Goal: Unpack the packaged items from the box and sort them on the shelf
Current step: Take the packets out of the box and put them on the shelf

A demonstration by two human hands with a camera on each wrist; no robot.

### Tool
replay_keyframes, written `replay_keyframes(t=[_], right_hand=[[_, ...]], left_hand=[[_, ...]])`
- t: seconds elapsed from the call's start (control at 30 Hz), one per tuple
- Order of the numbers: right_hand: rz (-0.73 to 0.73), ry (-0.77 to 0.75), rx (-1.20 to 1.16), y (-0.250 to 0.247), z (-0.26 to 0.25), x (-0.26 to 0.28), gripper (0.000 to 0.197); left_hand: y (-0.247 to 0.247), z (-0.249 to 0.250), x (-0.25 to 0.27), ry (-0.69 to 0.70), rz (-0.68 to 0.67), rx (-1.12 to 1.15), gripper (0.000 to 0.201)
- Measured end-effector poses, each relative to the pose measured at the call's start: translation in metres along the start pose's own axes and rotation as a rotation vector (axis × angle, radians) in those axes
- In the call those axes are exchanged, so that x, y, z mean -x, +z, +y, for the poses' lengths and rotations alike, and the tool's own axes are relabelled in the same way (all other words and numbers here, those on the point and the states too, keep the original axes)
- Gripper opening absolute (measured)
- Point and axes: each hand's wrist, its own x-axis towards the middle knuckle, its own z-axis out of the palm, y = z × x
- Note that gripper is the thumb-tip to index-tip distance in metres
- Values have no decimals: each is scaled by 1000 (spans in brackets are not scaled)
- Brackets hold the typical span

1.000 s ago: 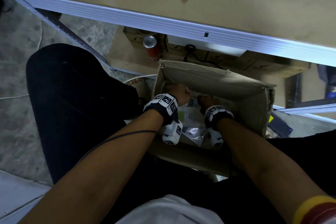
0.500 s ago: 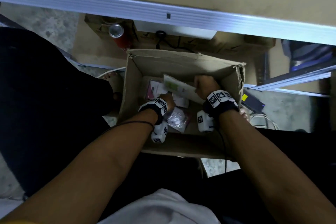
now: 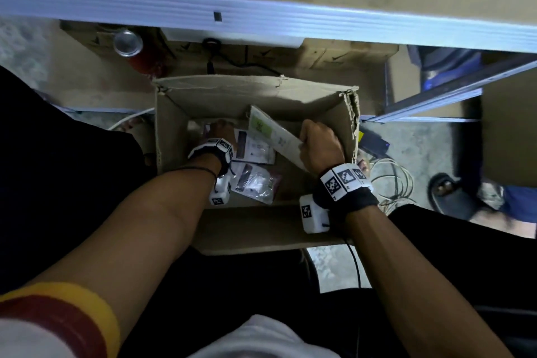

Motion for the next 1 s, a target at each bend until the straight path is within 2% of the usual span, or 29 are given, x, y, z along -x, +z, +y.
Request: replay_keyframes(t=[0.1,0.23,0.37,0.47,0.57,0.63,0.77,1.0], right_hand=[[9,6,-15,2,3,7,16],[23,-2,-41,2,4,9,16],[24,6,-68,1,5,9,14],[21,7,-73,1,4,9,13],[19,9,-65,-1,2,9,14],[21,12,-59,-2,1,9,14],[30,7,-62,-3,-2,11,15],[27,19,-65,-3,-2,12,15]], left_hand=[[-2,-2,-6,-23,-34,39,54],[2,-5,-9,-2,-39,-65,61],[9,-13,-6,-13,-22,-112,55],[16,-20,0,-54,-100,-116,55],[18,-20,3,-81,-212,-11,58],[17,-17,2,-23,-198,110,50],[13,-11,7,91,-231,275,12],[12,-9,13,142,-249,251,16]])
